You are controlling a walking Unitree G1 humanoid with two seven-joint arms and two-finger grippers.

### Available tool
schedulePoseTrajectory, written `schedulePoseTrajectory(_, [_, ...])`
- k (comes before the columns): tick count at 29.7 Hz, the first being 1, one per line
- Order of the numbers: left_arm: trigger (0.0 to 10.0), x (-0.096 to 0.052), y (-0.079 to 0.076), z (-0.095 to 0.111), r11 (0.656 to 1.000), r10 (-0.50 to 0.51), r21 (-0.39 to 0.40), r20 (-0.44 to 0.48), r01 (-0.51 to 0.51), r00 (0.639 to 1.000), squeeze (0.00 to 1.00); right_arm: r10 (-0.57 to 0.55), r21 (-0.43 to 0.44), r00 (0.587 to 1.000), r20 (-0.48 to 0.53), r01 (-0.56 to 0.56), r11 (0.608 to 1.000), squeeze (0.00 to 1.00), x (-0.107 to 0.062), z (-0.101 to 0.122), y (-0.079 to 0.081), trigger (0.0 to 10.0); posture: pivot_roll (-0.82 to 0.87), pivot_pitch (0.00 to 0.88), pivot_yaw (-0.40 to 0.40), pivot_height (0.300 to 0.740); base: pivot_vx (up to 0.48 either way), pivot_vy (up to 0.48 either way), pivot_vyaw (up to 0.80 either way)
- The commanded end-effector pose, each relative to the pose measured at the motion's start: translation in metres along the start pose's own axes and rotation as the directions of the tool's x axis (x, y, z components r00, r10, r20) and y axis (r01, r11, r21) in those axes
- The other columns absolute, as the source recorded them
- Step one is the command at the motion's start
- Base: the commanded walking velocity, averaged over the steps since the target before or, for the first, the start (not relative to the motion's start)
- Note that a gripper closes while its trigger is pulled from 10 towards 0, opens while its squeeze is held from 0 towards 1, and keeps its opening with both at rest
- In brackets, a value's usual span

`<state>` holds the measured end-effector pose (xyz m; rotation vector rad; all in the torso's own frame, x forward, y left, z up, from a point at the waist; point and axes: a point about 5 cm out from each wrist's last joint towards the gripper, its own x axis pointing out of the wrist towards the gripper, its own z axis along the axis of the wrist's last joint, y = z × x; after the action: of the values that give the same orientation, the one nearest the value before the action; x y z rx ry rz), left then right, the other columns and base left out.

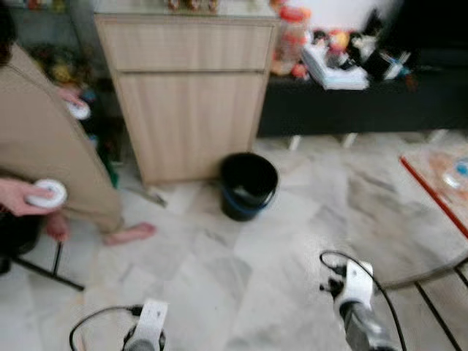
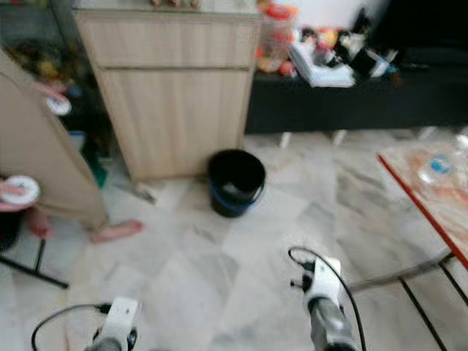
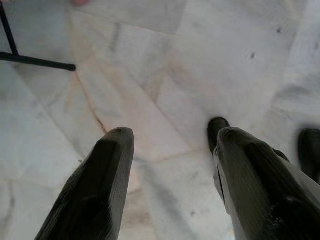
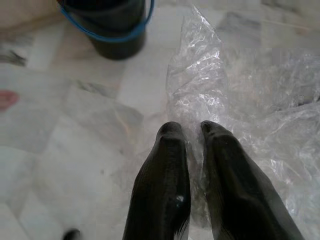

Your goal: Picking trash to rubbish bin

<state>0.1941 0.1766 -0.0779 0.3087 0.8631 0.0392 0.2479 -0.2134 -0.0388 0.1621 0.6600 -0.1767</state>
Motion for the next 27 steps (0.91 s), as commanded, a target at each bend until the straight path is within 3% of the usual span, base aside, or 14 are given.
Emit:
schedulePoseTrajectory(1, [10.0,-0.0021,-0.011,-0.003,1.0,-0.026,-0.013,-0.014,0.026,1.0,0.0,-0.034,-0.008,0.999,-0.032,0.033,0.999,0.0,-0.0041,-0.0095,-0.0131,10.0,0.01,0.116,-0.126,0.74,0.356,0.0,0.0])
schedulePoseTrajectory(5, [10.0,-0.0021,-0.0107,-0.0031,1.0,-0.025,-0.014,-0.014,0.024,1.0,0.0,-0.024,-0.041,0.999,-0.034,0.023,0.999,0.0,-0.0039,-0.0094,-0.0118,10.0,0.01,0.116,-0.126,0.74,0.353,0.0,0.0])
schedulePoseTrajectory(9, [10.0,-0.0021,-0.0108,-0.0029,1.0,-0.023,-0.017,-0.014,0.022,1.0,0.0,-0.02,-0.043,0.999,-0.036,0.019,0.999,0.0,-0.0037,-0.0093,-0.0111,10.0,0.02,0.097,-0.135,0.74,0.352,0.0,0.71])
schedulePoseTrajectory(27, [10.0,-0.0026,-0.0137,-0.0033,0.999,-0.026,-0.022,-0.016,0.025,1.0,0.0,-0.033,-0.017,0.999,-0.037,0.032,0.999,0.0,-0.0039,-0.0092,-0.0136,10.0,0.02,0.106,-0.146,0.74,0.351,0.0,0.0])
